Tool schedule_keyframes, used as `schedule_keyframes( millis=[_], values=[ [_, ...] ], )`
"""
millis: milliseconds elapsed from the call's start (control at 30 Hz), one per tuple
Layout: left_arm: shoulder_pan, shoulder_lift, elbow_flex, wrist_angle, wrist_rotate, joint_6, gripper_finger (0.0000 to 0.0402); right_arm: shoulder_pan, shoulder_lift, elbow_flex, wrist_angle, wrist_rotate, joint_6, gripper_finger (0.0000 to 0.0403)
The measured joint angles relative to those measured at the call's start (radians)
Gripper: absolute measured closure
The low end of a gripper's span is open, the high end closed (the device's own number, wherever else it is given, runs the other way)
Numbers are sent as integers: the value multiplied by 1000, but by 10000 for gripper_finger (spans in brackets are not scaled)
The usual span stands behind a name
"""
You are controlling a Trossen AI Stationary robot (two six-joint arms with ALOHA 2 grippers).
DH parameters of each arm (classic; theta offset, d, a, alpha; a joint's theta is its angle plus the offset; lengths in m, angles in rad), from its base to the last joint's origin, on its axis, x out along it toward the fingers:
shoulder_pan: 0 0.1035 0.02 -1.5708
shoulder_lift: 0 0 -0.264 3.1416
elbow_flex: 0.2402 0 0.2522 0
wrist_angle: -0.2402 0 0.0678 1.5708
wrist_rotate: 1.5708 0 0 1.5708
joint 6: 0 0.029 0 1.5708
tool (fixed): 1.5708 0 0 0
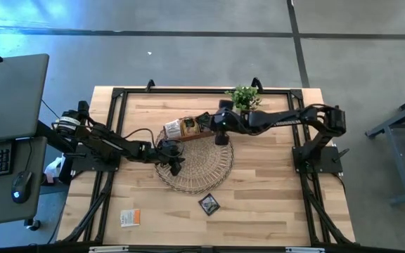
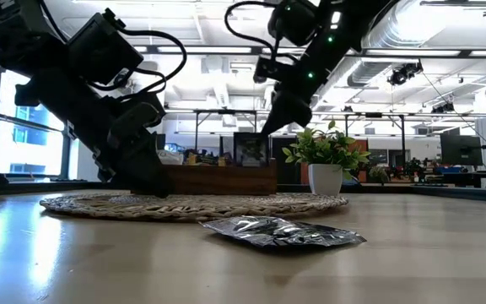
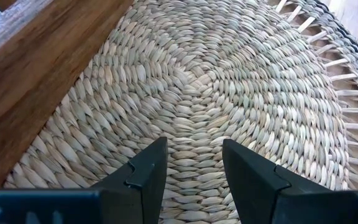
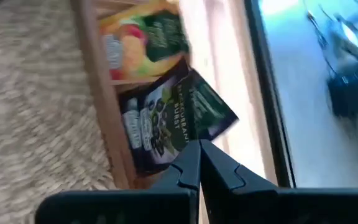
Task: Pick & Place Tea
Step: Put the violet tea packet into the right compartment of the wooden organizer
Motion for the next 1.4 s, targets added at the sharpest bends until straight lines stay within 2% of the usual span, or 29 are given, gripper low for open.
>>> schedule_keyframes(
  millis=[167,367,667,833,967,1267,1400],
  values=[
    [0,0,0,-1,-2,0,245,-5,0,0,35,-102,-104,401],
    [0,0,-1,0,-3,0,245,-7,0,0,47,-26,-106,373],
    [0,0,-1,-1,3,0,245,23,-1,0,60,-19,-47,295],
    [0,0,-1,0,3,0,245,145,-10,0,82,-132,31,285],
    [0,0,-2,8,2,0,245,296,-7,0,83,-151,63,284],
    [0,1,-2,19,4,0,245,536,73,0,188,-244,400,284],
    [0,1,-2,26,12,-16,245,599,143,0,216,-282,469,284]
  ],
)
